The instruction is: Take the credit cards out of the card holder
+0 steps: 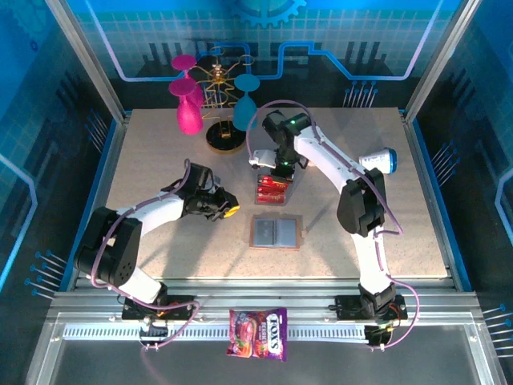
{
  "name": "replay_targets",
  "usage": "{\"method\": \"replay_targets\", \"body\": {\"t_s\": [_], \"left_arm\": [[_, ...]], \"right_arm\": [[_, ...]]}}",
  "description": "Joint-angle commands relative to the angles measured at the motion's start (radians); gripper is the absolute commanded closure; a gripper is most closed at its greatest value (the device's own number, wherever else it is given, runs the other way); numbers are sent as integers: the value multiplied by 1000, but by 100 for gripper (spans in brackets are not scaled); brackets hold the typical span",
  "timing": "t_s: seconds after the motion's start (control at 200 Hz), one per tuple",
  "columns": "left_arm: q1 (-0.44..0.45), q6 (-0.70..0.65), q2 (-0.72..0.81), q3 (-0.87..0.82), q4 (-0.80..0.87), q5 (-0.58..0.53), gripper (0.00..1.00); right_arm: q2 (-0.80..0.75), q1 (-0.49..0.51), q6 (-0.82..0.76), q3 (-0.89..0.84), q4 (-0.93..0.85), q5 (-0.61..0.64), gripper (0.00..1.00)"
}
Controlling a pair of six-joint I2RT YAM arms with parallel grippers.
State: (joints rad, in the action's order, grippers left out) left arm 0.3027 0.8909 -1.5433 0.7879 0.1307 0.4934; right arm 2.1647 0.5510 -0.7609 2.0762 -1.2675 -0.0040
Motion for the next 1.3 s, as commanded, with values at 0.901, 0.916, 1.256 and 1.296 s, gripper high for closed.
{"method": "replay_targets", "body": {"t_s": [0.901,0.916,1.256,1.296], "left_arm": [[-37,-6,45,2,53,-2,80],[-37,-6,44,5,53,-1,80],[-35,13,22,-2,9,32,80],[-33,13,20,-3,6,33,80]], "right_arm": [[151,25,-4,107,-50,11,83],[148,25,-2,105,-46,16,83],[71,25,45,35,24,44,79],[55,25,57,17,39,42,79]]}}
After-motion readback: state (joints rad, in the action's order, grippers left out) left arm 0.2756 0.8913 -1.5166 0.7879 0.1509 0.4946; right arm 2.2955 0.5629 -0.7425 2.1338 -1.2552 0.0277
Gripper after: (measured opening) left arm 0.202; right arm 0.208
